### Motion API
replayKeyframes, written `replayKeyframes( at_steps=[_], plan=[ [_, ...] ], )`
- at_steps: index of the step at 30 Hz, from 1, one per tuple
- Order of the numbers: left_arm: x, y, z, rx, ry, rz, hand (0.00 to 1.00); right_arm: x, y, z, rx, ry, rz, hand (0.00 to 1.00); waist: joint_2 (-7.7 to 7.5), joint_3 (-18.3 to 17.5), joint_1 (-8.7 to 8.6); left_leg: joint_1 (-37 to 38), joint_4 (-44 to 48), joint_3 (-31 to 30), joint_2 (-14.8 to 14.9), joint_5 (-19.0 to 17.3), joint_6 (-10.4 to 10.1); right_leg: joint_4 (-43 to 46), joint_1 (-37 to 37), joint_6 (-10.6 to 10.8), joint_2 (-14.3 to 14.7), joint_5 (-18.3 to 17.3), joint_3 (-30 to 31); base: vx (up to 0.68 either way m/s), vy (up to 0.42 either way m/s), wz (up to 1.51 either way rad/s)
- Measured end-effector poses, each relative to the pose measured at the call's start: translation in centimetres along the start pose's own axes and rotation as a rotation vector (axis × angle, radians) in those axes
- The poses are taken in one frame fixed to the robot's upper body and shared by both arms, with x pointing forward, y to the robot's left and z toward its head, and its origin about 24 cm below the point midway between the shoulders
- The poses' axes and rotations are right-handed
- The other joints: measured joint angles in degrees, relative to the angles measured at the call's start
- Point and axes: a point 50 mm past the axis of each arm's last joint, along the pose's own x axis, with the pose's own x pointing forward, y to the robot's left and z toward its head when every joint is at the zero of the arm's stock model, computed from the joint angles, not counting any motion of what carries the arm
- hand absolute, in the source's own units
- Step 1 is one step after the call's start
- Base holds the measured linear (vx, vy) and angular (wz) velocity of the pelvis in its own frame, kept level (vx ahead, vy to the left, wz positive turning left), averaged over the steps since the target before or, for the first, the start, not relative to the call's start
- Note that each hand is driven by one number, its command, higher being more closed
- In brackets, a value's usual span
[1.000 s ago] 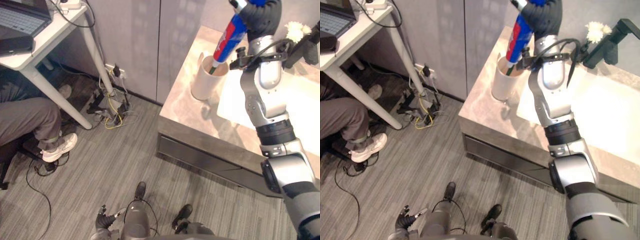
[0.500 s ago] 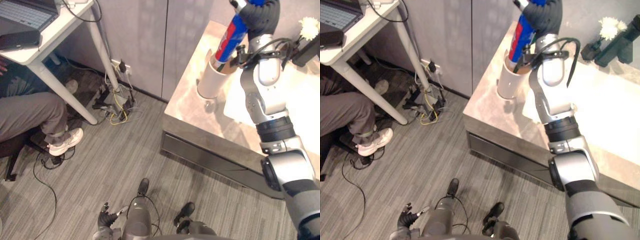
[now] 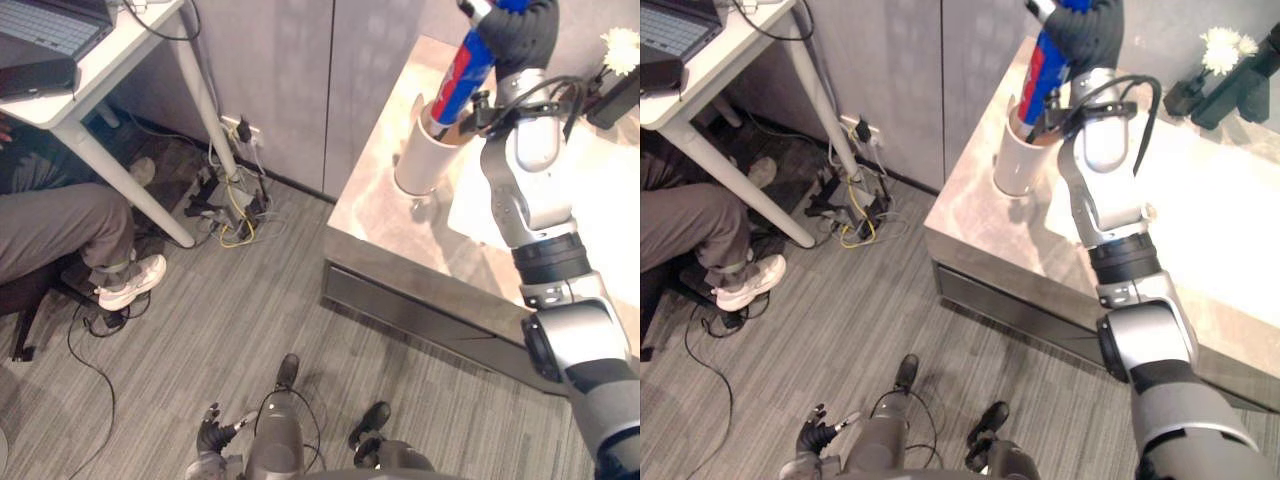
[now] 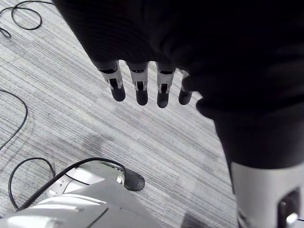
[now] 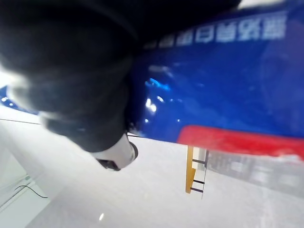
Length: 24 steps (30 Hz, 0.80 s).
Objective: Organize washtable
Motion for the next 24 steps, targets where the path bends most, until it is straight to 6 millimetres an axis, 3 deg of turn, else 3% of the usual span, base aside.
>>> replayKeyframes(
  at_steps=[24],
  plan=[
    [0.0,0.0,0.7,-0.008,-0.039,-0.002,0.00,-1.7,-0.3,-1.8,-0.043,0.065,0.010,1.00,0.04,1.46,-0.18,-0.04,0.00,0.33,-0.07,-0.01,0.06,3.05,-1.87,-0.01,-0.91,-1.34,1.23,0.00,-0.003,-0.01]
  ],
)
